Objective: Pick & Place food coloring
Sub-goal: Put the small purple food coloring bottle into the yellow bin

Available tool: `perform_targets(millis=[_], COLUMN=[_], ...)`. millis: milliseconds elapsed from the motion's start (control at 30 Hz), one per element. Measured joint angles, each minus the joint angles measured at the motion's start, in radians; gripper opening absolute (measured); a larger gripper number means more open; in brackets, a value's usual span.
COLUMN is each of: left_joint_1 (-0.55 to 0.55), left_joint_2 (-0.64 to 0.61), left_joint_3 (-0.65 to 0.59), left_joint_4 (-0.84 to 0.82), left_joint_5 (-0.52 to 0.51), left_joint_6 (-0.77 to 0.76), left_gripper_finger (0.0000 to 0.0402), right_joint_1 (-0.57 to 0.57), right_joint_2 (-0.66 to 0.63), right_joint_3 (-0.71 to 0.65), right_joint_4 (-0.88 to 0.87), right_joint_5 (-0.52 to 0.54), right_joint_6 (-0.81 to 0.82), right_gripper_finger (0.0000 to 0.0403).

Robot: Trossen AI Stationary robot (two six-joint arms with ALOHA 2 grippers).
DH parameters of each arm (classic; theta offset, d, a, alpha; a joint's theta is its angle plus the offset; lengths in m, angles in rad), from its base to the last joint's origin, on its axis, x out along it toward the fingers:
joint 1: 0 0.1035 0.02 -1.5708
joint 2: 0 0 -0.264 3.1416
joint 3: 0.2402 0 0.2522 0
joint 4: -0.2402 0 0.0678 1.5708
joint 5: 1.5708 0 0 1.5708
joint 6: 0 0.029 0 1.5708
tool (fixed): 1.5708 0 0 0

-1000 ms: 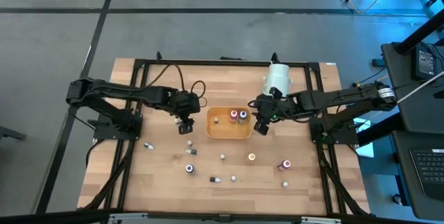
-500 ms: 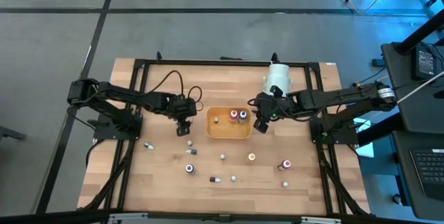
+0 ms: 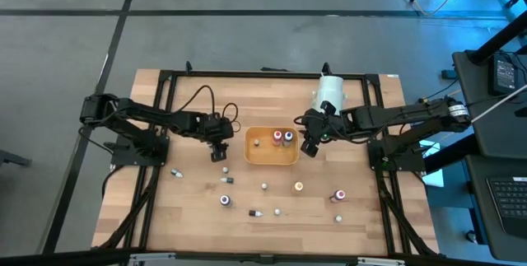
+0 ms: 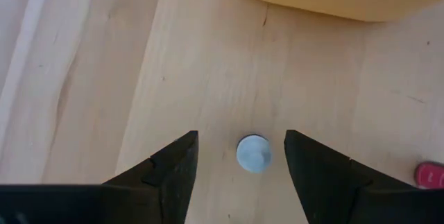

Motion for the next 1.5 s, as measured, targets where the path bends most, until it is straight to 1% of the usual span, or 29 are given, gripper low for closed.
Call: perform_targets(millis=[167,467,600,833,900,1033,1200,1300,1400,1500], left_joint_1=[-0.002,-0.007,-0.008,-0.007,-0.007,-0.007,-0.007,-0.007,-0.007,-0.011], left_joint_2=[0.032,0.074,0.076,0.075,0.075,0.068,0.03,0.01,0.002,0.002], left_joint_3=[0.0,0.0,0.0,0.001,0.002,0.007,0.088,0.166,0.256,0.327], left_joint_4=[0.005,0.008,0.032,0.026,0.026,0.018,0.013,-0.017,-0.082,-0.097], left_joint_5=[0.0,0.0,0.0,0.012,0.012,0.016,0.016,-0.014,-0.058,-0.045], left_joint_6=[-0.007,-0.011,-0.011,-0.01,-0.011,-0.043,-0.046,-0.009,0.013,0.016], left_gripper_finger=[0.0181,0.0151,0.0126,0.0076,0.0071,0.0073,0.0071,0.007,0.0071,0.0071], right_joint_1=[0.0,0.0,0.0,0.0,0.0,0.0,0.0,0.0,0.0,0.0], right_joint_2=[0.0,0.0,0.0,0.0,0.0,0.0,0.0,0.0,0.0,0.0], right_joint_3=[0.0,0.0,0.0,0.0,0.0,0.0,0.0,0.0,0.0,0.0], right_joint_4=[0.001,-0.003,-0.004,-0.007,-0.007,-0.008,-0.008,-0.01,-0.015,-0.017], right_joint_5=[0.0,0.022,0.023,0.023,0.024,0.024,0.025,0.025,0.025,0.025], right_joint_6=[0.0,0.0,-0.001,-0.021,-0.023,-0.025,-0.026,-0.026,-0.026,-0.026], right_gripper_finger=[0.0145,0.0145,0.0145,0.0145,0.0145,0.0145,0.0145,0.0145,0.0145,0.0145])
